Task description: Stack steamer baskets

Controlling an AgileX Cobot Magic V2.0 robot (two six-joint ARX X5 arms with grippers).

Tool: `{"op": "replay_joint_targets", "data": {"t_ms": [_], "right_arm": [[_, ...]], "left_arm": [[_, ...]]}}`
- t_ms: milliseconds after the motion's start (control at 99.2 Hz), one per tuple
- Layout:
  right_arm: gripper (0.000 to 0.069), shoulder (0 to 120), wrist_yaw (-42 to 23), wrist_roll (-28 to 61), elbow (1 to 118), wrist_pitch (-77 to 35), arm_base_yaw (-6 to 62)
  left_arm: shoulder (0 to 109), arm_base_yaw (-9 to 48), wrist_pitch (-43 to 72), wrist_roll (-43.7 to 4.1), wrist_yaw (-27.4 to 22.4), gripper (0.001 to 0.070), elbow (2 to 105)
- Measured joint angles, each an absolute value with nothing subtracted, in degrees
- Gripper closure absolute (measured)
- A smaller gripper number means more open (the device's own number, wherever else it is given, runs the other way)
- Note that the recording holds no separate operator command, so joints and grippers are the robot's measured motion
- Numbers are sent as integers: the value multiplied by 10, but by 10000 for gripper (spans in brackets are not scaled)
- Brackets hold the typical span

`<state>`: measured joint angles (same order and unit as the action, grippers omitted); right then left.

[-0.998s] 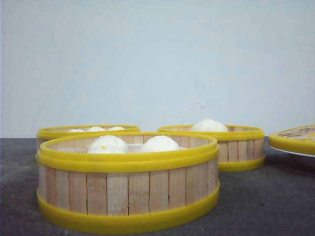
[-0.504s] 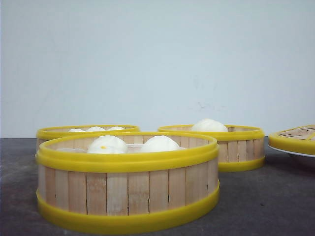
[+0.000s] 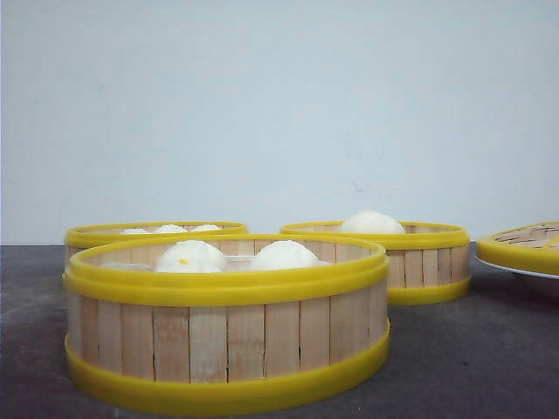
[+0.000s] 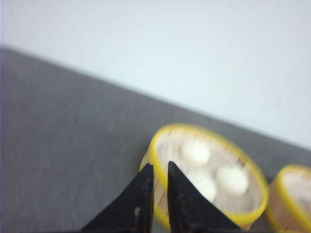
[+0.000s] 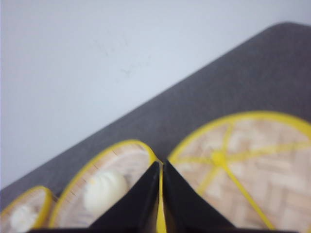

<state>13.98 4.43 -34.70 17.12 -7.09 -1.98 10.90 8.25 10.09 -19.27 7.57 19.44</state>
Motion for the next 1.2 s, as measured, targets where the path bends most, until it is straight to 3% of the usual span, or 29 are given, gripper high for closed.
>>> {"op": "replay_joint_targets", "data": {"t_ms": [192, 323, 383, 484, 585, 797, 1200], "right_arm": [[684, 307, 83, -249, 382, -164, -19], [673, 377, 106, -172, 475, -209, -13], [594, 389, 109, -153, 485, -214, -7], [375, 396, 111, -142, 485, -222, 2], [289, 398, 118, -137, 485, -221, 8], [266, 399, 119, -135, 485, -201, 9], [266, 409, 120, -135, 485, -199, 38]], "left_arm": [[260, 83, 171, -155, 75, 685, 358], [331, 83, 189, -135, 53, 668, 413], [352, 83, 191, -126, 38, 596, 417], [385, 83, 194, -111, 27, 416, 417], [416, 83, 193, -104, 23, 360, 417], [521, 83, 195, -101, 20, 360, 472], [865, 82, 309, -100, 34, 360, 732]]}}
